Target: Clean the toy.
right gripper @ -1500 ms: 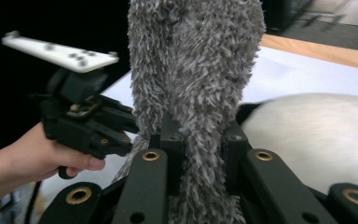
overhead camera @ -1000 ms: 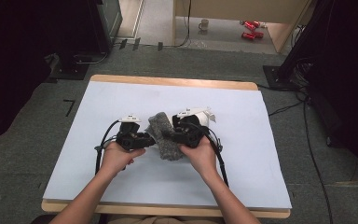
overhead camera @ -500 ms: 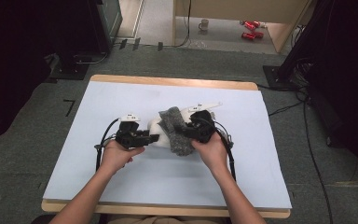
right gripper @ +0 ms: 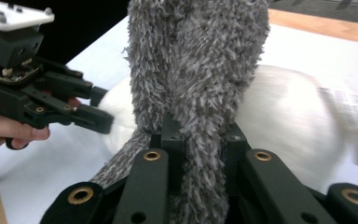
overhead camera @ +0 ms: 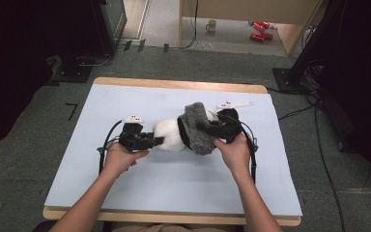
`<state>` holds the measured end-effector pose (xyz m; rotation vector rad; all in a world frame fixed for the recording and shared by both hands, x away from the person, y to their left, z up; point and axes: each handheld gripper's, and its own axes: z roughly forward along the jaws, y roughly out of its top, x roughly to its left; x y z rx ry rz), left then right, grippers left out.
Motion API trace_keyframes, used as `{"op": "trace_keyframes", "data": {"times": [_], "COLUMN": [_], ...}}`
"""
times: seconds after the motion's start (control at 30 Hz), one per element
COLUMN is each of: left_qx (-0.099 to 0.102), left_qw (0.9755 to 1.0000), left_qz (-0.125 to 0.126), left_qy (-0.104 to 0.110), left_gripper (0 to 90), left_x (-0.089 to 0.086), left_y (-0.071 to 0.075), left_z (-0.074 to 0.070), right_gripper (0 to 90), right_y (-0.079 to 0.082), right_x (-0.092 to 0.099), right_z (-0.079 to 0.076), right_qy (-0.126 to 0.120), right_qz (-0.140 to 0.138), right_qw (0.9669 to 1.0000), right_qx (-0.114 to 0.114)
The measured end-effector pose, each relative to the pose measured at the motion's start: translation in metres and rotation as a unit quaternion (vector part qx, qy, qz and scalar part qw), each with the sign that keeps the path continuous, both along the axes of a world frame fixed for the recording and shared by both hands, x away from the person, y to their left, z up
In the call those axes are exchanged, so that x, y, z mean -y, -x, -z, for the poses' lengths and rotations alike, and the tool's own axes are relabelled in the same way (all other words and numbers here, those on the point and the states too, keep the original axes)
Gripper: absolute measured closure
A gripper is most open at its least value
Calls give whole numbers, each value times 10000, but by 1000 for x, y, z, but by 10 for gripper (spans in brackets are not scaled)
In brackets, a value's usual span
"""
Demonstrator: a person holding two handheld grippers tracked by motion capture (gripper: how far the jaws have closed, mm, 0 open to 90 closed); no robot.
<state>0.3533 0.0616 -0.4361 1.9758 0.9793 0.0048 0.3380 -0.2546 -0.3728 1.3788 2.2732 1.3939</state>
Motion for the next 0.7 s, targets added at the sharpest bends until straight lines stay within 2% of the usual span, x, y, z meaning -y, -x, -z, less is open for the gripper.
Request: {"op": "trace_keyframes", "data": {"times": [0.23, 0.57, 0.7], "left_qx": [-12, -29, -11], "left_qw": [10000, 10000, 10000], "left_qz": [51, 83, 73], "left_qy": [-19, -31, 1], "left_gripper": [599, 599, 599], "left_x": [0, 0, -2], "left_y": [-2, -3, -3], "left_z": [-1, 0, 1], "right_gripper": [768, 771, 775], "right_y": [-2, -1, 2], "right_x": [23, 41, 49], "right_z": [3, 4, -1], "right_qy": [-258, -38, 56], "right_qz": [353, 642, 782], "right_qw": [9989, 9978, 9969], "right_qx": [-183, -146, -119]}}
